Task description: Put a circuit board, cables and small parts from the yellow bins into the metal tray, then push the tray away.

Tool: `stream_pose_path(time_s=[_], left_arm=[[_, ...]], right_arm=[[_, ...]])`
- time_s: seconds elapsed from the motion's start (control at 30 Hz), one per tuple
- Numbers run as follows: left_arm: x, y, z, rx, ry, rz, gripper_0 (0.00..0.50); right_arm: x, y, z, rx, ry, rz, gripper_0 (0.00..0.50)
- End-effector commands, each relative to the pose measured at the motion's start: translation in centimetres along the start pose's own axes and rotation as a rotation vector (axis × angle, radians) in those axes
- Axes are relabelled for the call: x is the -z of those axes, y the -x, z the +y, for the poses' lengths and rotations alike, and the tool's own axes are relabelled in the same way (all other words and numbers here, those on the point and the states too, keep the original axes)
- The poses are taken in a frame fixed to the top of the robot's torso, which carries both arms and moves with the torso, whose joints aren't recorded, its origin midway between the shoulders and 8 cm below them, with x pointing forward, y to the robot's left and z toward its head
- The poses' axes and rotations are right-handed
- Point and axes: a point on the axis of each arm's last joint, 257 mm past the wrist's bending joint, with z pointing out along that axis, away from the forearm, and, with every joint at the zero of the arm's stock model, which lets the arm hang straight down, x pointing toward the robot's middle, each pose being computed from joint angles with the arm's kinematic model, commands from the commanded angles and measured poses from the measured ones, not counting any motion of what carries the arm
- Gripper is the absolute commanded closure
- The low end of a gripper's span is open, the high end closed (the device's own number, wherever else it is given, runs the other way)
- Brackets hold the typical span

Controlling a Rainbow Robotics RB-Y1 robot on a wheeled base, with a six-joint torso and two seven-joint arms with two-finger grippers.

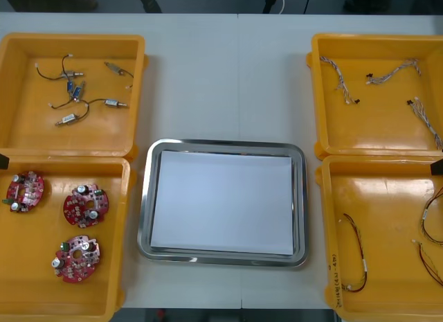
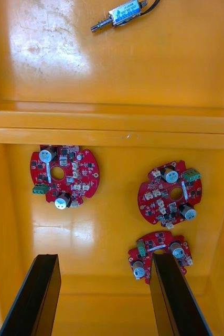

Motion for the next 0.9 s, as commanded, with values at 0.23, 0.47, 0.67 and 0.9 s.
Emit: stream_pose_path(time_s=[0.23, 0.47, 0.67, 0.9], left_arm=[[0.49, -0.18, 0.45, -0.065, 0.012, -0.017, 0.0], [0.49, -0.18, 0.45, -0.065, 0.012, -0.017, 0.0], [0.49, -0.18, 0.45, -0.065, 0.012, -0.017, 0.0], [0.49, -0.18, 0.45, -0.065, 0.012, -0.017, 0.0]], right_arm=[[1.24, 0.78, -1.4, -0.027, -0.036, -0.023, 0.0], [1.24, 0.78, -1.4, -0.027, -0.036, -0.023, 0.0], [1.24, 0.78, -1.4, -0.027, -0.036, -0.023, 0.0], [1.24, 0.78, -1.4, -0.027, -0.036, -0.023, 0.0]])
